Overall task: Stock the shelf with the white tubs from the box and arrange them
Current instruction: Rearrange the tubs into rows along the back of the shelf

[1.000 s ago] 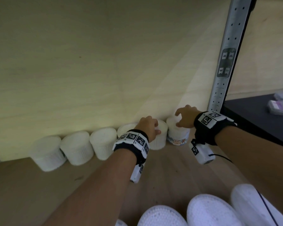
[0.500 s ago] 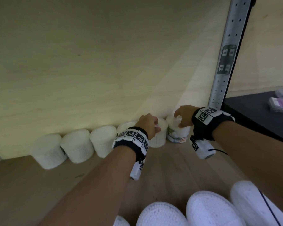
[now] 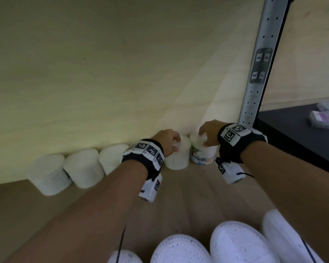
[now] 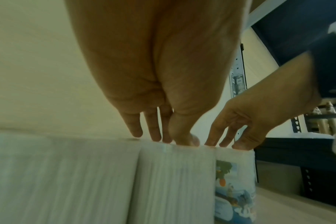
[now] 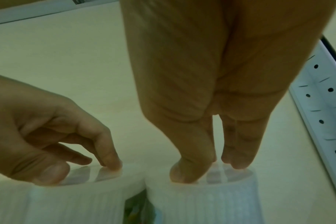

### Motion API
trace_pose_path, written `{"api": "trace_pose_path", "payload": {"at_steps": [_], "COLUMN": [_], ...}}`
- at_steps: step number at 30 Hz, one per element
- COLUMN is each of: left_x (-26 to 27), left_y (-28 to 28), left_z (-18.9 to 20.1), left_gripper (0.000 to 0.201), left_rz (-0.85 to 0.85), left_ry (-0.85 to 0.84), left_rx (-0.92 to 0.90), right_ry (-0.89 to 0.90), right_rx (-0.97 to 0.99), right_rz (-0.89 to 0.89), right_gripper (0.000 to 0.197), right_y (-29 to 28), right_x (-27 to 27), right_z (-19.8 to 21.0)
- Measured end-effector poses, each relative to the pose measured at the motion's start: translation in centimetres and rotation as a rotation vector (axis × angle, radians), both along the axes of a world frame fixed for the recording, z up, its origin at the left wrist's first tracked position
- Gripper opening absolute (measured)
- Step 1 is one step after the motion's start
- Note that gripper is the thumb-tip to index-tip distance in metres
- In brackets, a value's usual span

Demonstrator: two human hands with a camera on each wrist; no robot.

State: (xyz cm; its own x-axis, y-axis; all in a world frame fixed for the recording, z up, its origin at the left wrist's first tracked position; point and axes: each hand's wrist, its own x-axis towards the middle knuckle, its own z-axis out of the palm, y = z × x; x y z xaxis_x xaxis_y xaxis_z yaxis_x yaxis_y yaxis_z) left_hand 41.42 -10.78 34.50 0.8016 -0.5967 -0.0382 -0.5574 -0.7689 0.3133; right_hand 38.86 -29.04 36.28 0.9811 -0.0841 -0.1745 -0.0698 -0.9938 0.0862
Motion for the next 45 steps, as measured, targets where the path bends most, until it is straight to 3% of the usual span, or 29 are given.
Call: {"api": "trace_pose_path", "payload": {"at_steps": [5, 9, 15, 24, 27, 29, 33, 35, 45], "left_x": [0.3, 0.1, -0.3, 0.2, -0.1, -0.3, -0.4, -0.6, -0.5], "left_y": [-0.2, -0.9, -2.0, -1.0, -0.6, -0.6, -1.1, -1.4, -1.9], "left_z": [0.4, 0.1, -1.3, -1.1, -0.9, -0.8, -0.9, -1.0, -1.0], "left_gripper": [0.053, 0.037, 0.053, 0.041, 0.054, 0.057, 0.037, 0.041, 0.052], "left_rz": [-0.054, 0.075, 0.168, 0.06, 0.0, 0.014, 0.133, 0.153, 0.148], "left_ry": [0.049, -0.111, -0.144, -0.023, 0.015, -0.006, -0.14, -0.177, -0.114], "left_rx": [0.036, -0.061, 0.072, 0.016, 0.01, -0.006, -0.13, -0.152, 0.013], "right_ry": [0.016, 0.021, 0.03, 0.003, -0.005, -0.006, 0.005, 0.002, -0.04], "right_rx": [-0.007, 0.012, -0.011, 0.043, 0.055, 0.058, 0.065, 0.08, 0.137], "right_rz": [0.003, -0.019, -0.026, -0.041, -0.049, -0.052, -0.057, -0.059, -0.041], "right_gripper": [0.056, 0.056, 0.049, 0.052, 0.052, 0.051, 0.051, 0.051, 0.054], "right_y": [0.0, 0.0, 0.3, -0.1, 0.0, 0.1, 0.1, -0.1, -0.9], "right_x": [0.3, 0.3, 0.5, 0.4, 0.4, 0.6, 0.8, 0.9, 0.8], "right_z": [0.1, 0.1, 0.1, 0.0, 0.0, -0.2, -0.2, -0.2, -0.4]}}
